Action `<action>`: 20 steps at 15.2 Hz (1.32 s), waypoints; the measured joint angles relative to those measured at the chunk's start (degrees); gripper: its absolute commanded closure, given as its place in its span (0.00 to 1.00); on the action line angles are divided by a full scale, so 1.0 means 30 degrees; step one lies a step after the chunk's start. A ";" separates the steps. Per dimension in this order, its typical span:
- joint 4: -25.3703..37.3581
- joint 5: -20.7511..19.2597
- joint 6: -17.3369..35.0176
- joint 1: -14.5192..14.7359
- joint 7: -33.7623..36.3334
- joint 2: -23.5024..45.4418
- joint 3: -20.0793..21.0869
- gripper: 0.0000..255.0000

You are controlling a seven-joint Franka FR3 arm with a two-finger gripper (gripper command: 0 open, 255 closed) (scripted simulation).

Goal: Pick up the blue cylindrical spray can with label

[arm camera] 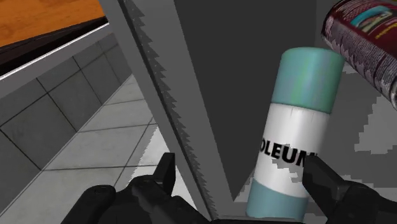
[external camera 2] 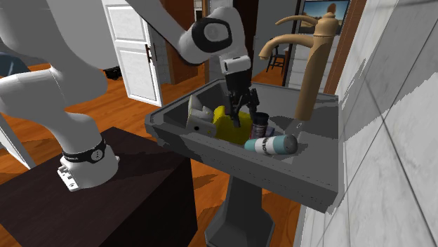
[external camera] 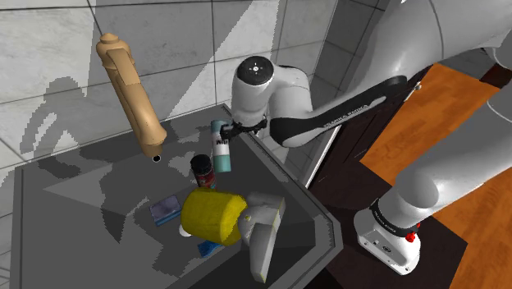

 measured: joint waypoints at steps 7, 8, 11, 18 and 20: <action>0.5183 -0.9243 -0.3591 0.3710 0.7126 0.7694 -0.1889 0.00; 0.5535 -0.9702 -0.3785 0.4050 0.7448 0.8171 -0.2129 0.00; 0.5786 -1.0583 -0.3800 0.4548 0.8189 0.8980 -0.2583 0.00; 0.5867 -1.1542 -0.3557 0.4958 0.9021 0.9826 -0.3080 1.00; 0.5876 -1.1545 -0.3579 0.4971 0.9042 0.9831 -0.3083 1.00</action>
